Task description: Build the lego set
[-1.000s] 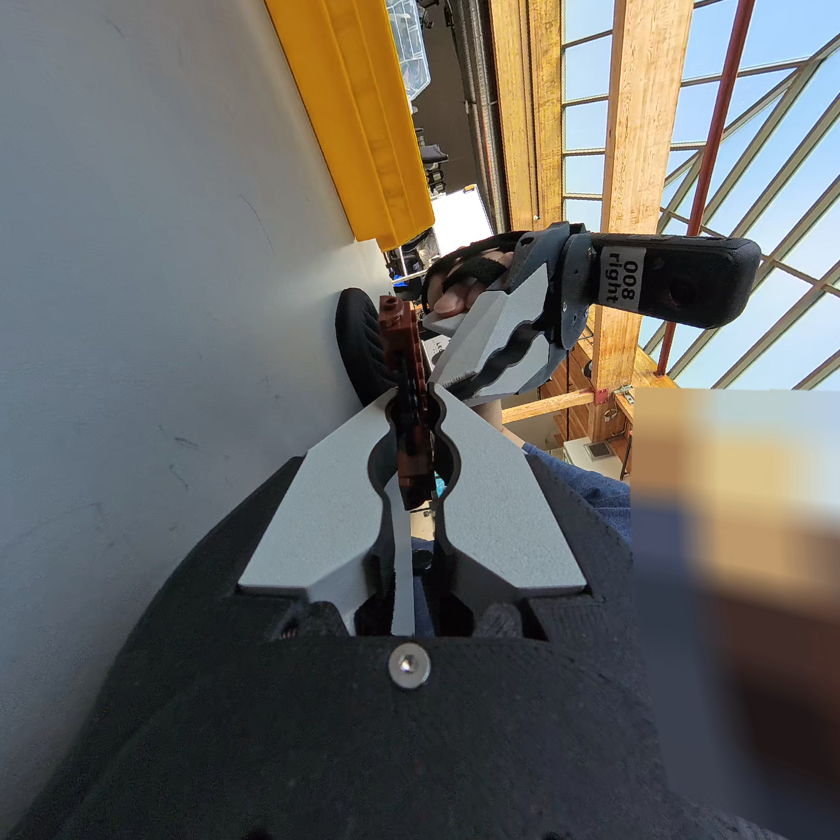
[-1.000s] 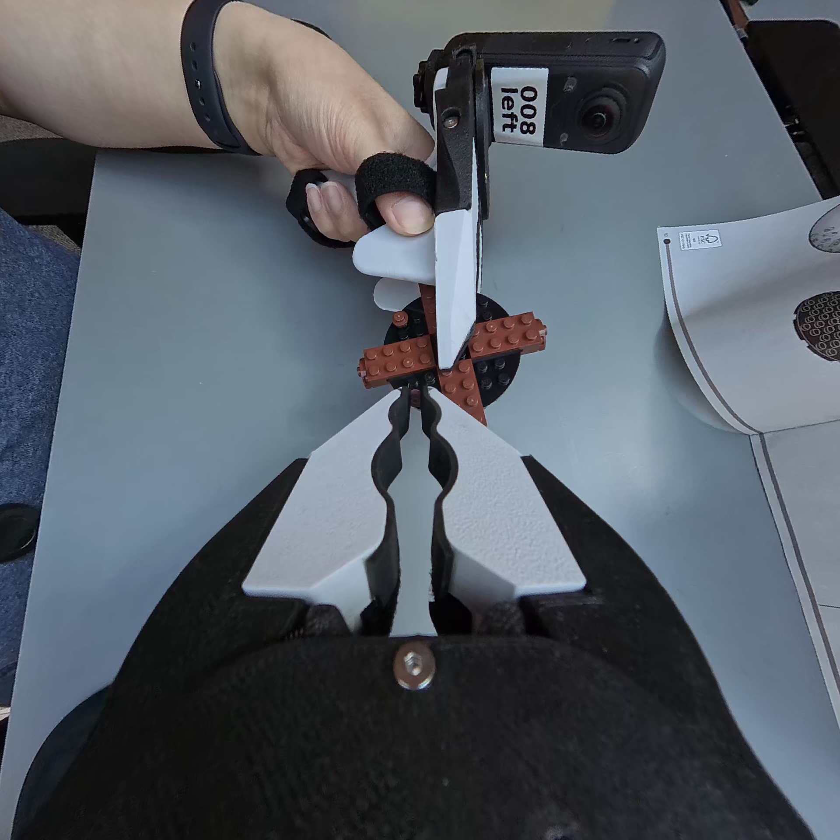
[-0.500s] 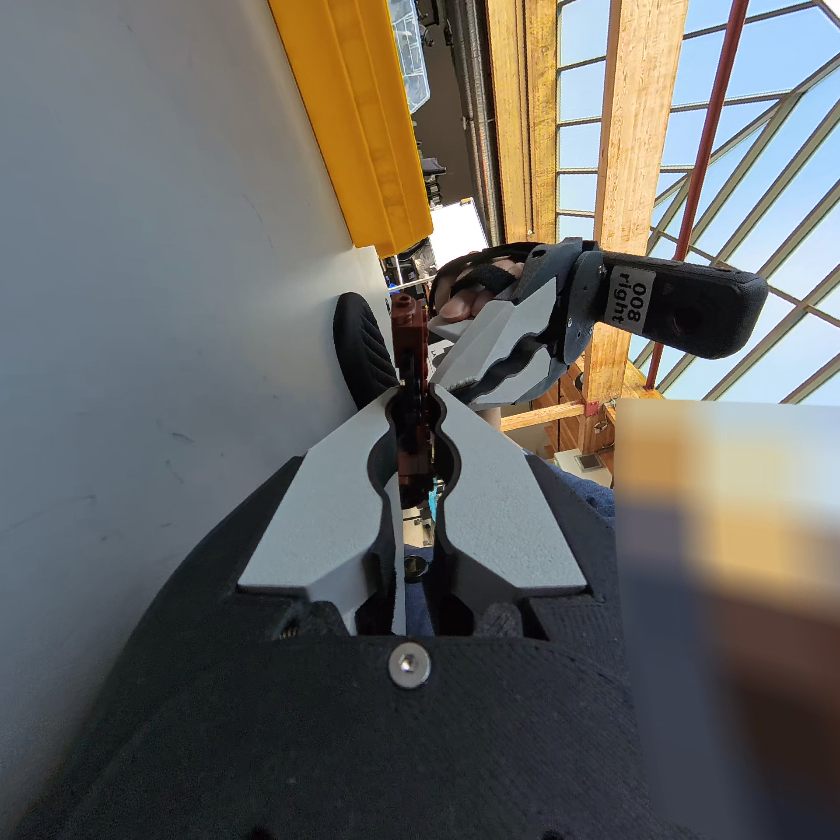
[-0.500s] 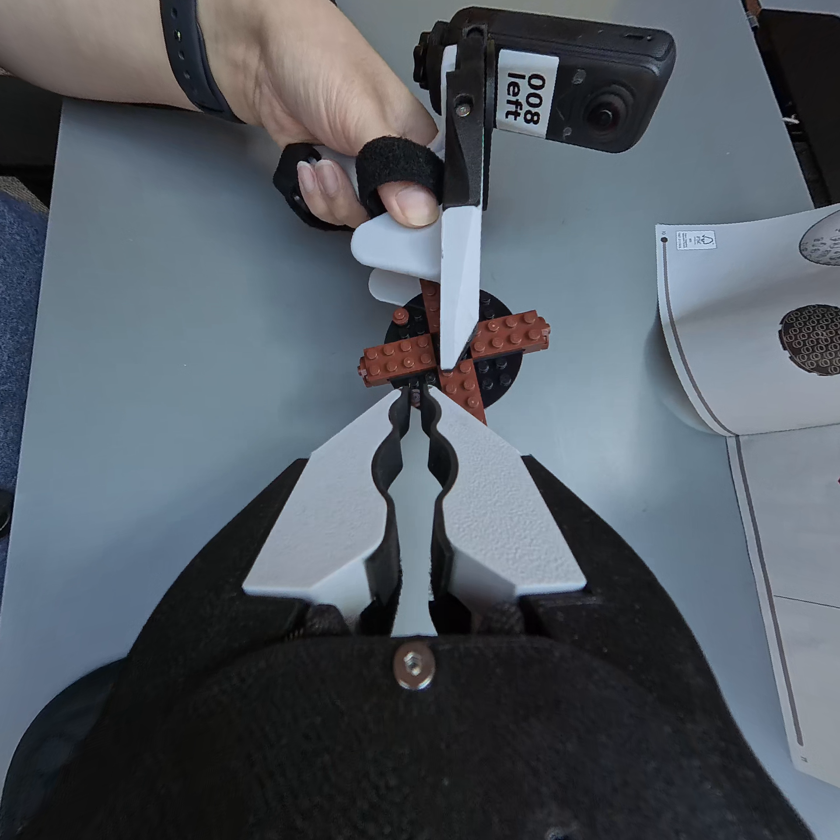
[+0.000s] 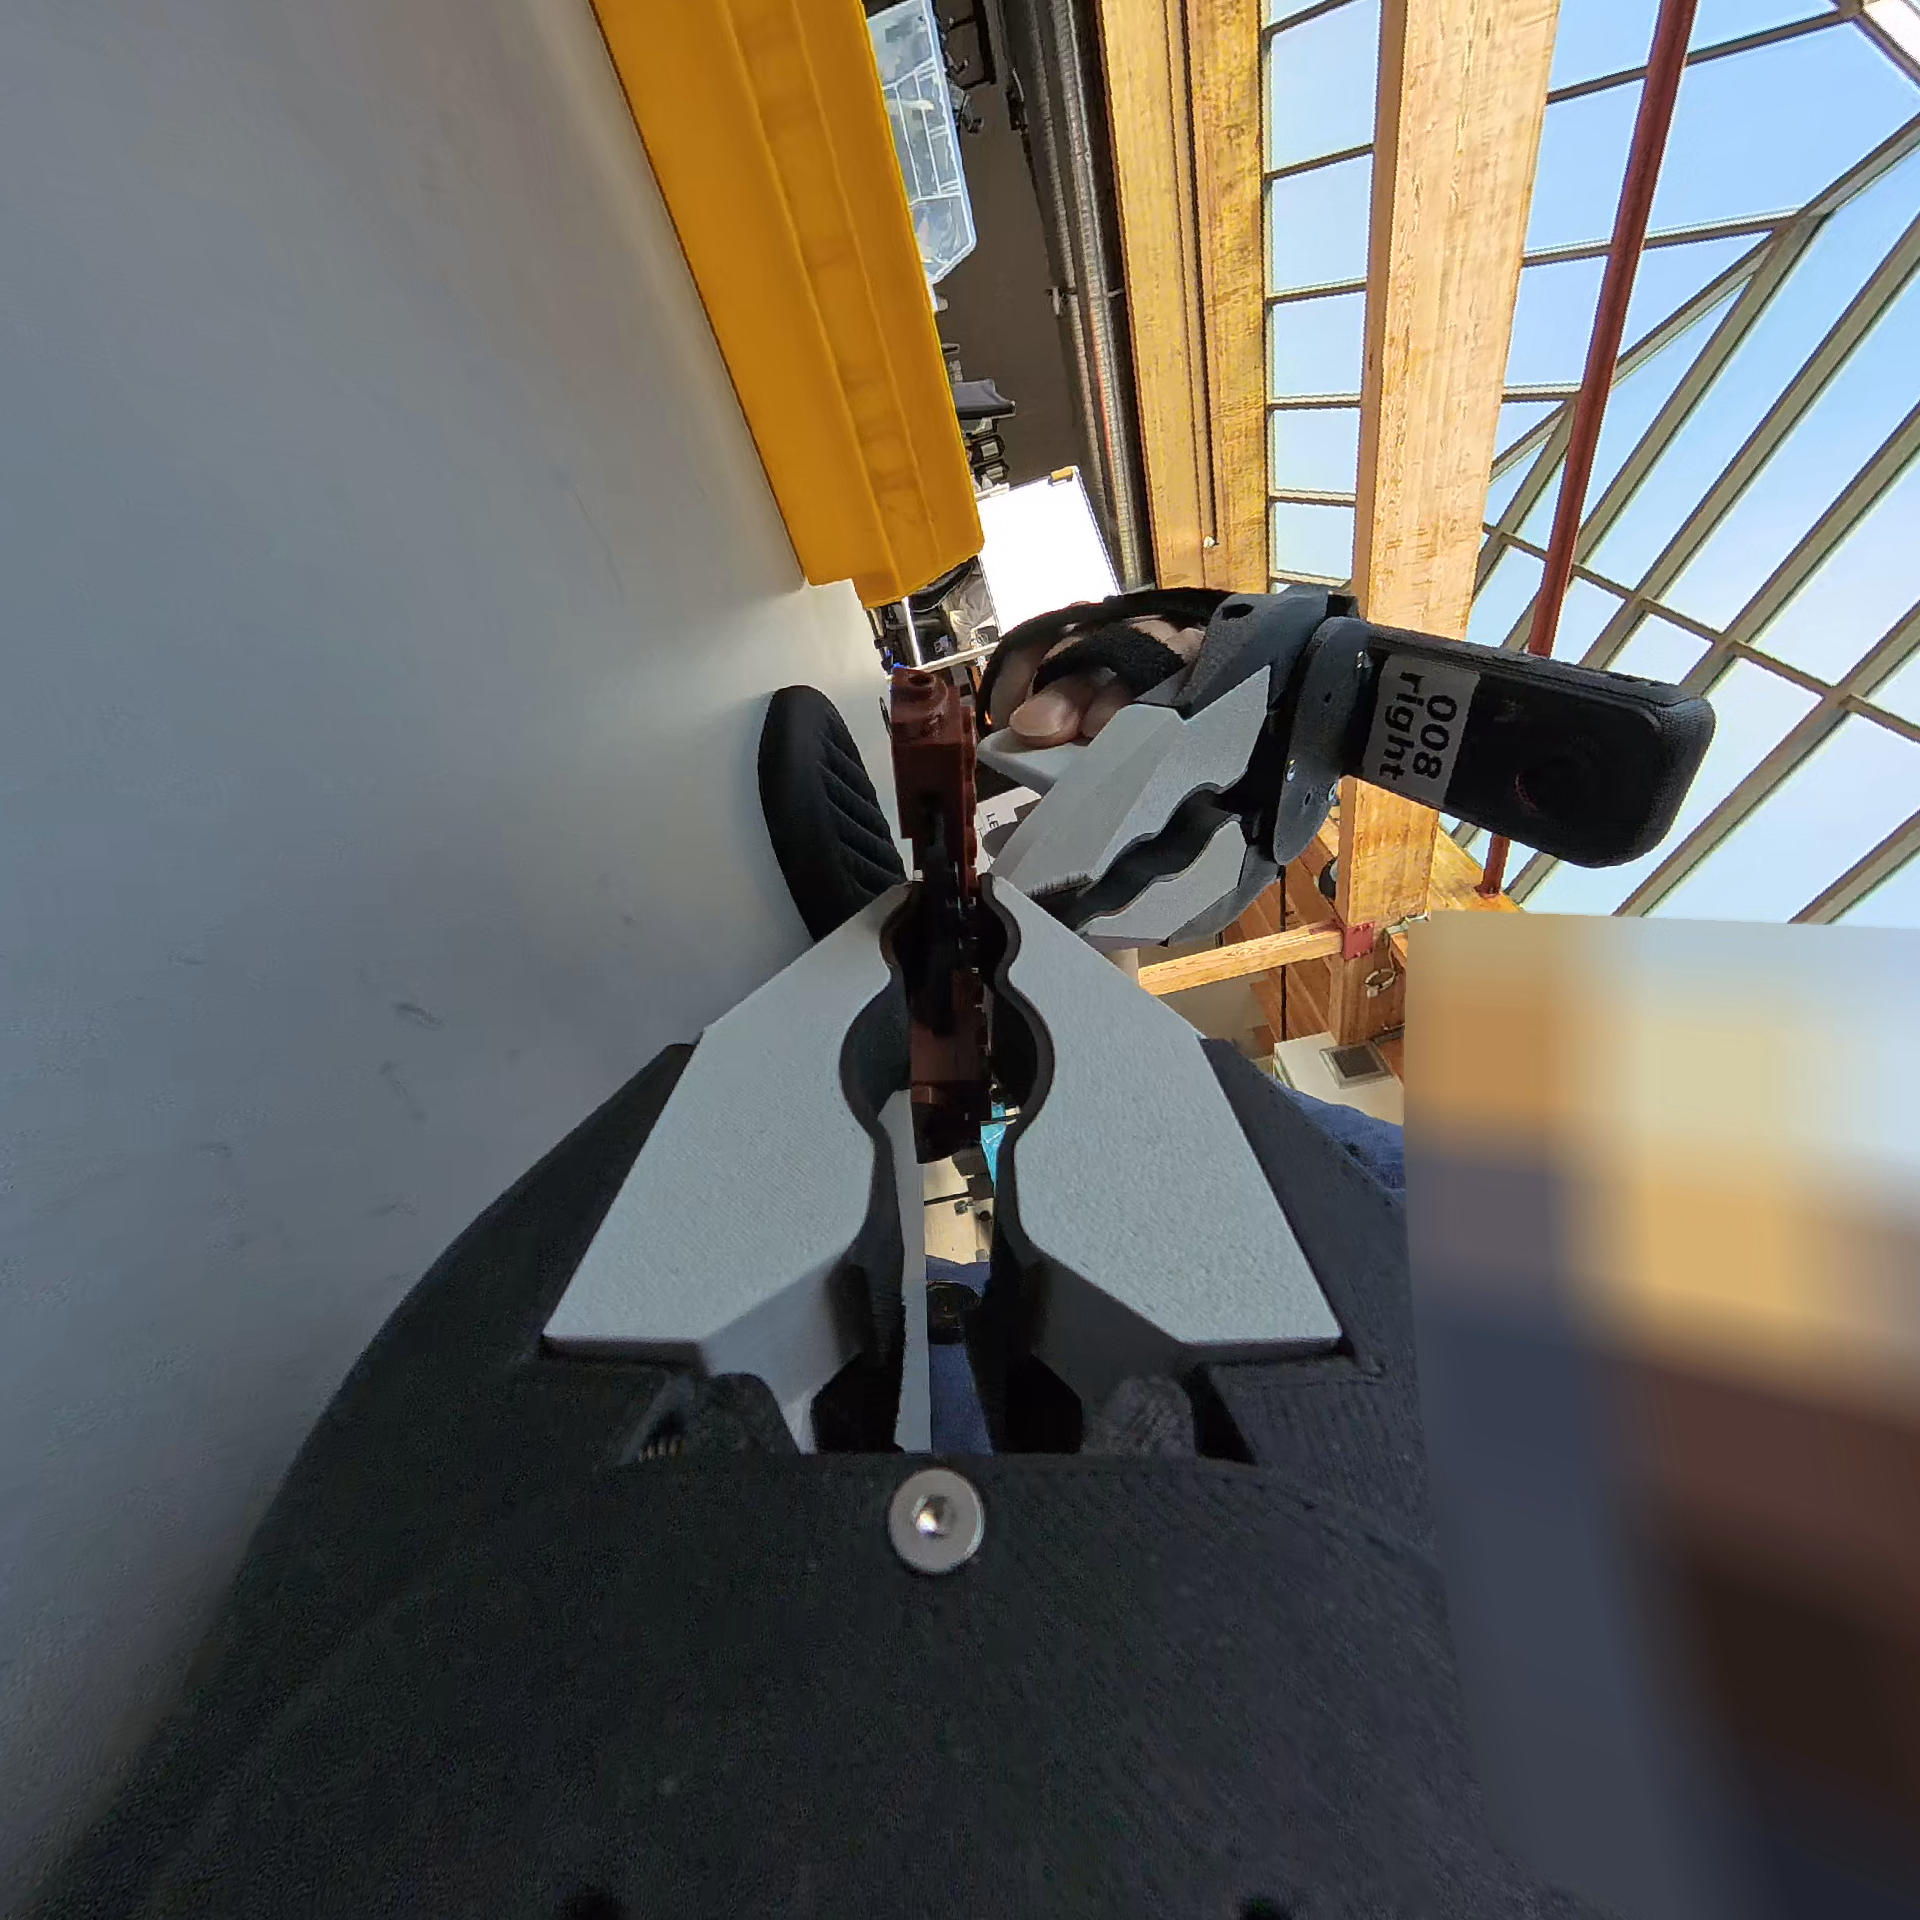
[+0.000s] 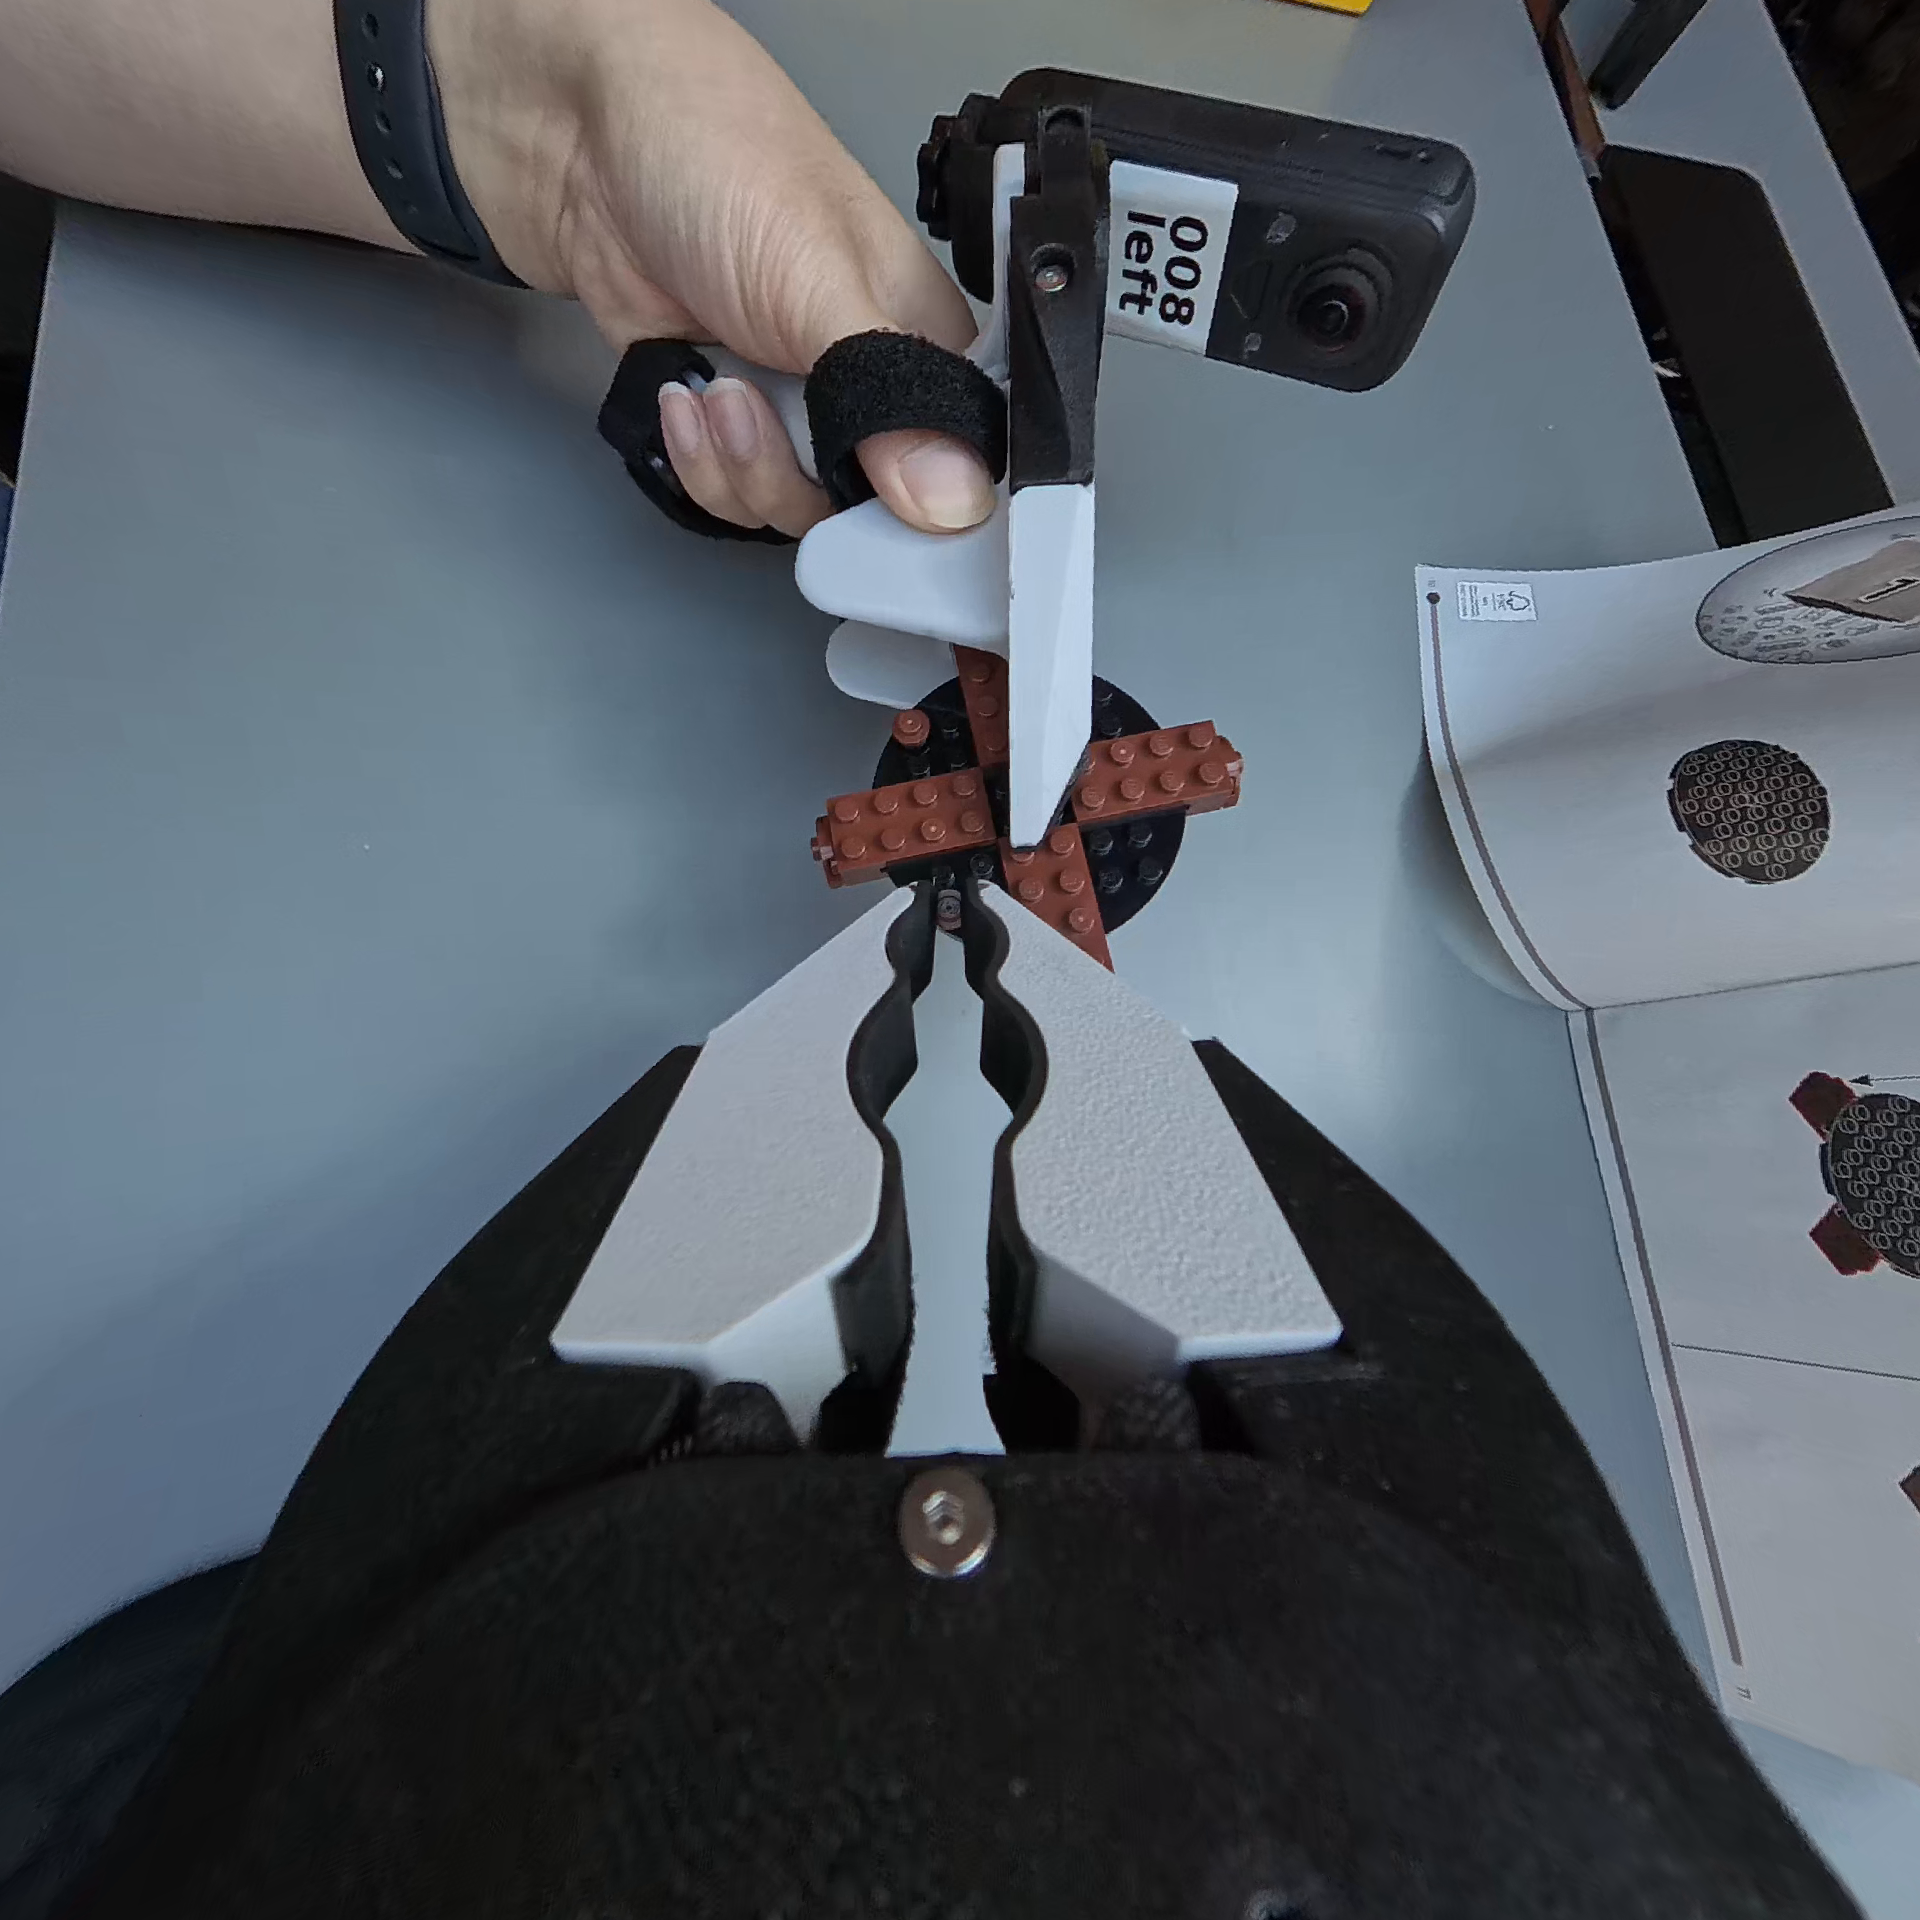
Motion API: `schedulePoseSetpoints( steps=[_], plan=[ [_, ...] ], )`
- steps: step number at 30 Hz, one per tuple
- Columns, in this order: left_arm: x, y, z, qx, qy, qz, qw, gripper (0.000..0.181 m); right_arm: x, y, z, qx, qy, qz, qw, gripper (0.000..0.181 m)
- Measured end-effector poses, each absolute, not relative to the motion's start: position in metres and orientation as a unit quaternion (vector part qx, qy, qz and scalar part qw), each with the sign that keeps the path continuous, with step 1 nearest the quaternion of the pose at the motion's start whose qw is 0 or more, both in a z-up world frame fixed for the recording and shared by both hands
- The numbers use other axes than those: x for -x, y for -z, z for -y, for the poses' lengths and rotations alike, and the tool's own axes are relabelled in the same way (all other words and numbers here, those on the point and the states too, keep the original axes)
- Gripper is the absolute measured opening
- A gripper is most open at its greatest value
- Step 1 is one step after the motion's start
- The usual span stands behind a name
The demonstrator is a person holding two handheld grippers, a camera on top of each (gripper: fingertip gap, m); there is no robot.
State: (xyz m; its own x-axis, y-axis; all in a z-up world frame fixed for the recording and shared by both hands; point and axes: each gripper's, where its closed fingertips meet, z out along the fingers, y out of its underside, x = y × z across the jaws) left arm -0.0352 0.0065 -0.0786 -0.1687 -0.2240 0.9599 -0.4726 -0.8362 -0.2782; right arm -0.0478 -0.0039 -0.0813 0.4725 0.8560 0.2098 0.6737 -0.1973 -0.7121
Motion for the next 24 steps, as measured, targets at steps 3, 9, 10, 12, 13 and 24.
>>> schedulePoseSetpoints(
  steps=[3, 9, 10, 12, 13, 24],
  plan=[
    [0.035, 0.078, -0.007, -0.637, -0.719, 0.263, 0.096, 0.006, 0.047, 0.081, 0.003, 0.764, -0.119, 0.497, 0.394, 0.005],
    [0.036, 0.076, -0.006, -0.631, -0.724, 0.261, 0.099, 0.006, 0.050, 0.070, 0.004, 0.755, -0.133, 0.485, 0.421, 0.014],
    [0.036, 0.076, -0.007, -0.630, -0.725, 0.259, 0.099, 0.006, 0.050, 0.065, 0.004, 0.754, -0.146, 0.474, 0.432, 0.012],
    [0.036, 0.075, -0.008, -0.630, -0.726, 0.257, 0.098, 0.006, 0.046, 0.062, 0.001, 0.755, -0.151, 0.451, 0.451, 0.008],
    [0.036, 0.075, -0.009, -0.631, -0.725, 0.258, 0.096, 0.006, 0.043, 0.062, 0.001, 0.757, -0.146, 0.445, 0.456, 0.008],
    [0.046, 0.072, -0.037, -0.652, -0.713, 0.255, 0.034, 0.006, 0.077, 0.118, 0.063, 0.769, -0.193, 0.463, 0.398, 0.008]
  ],
)
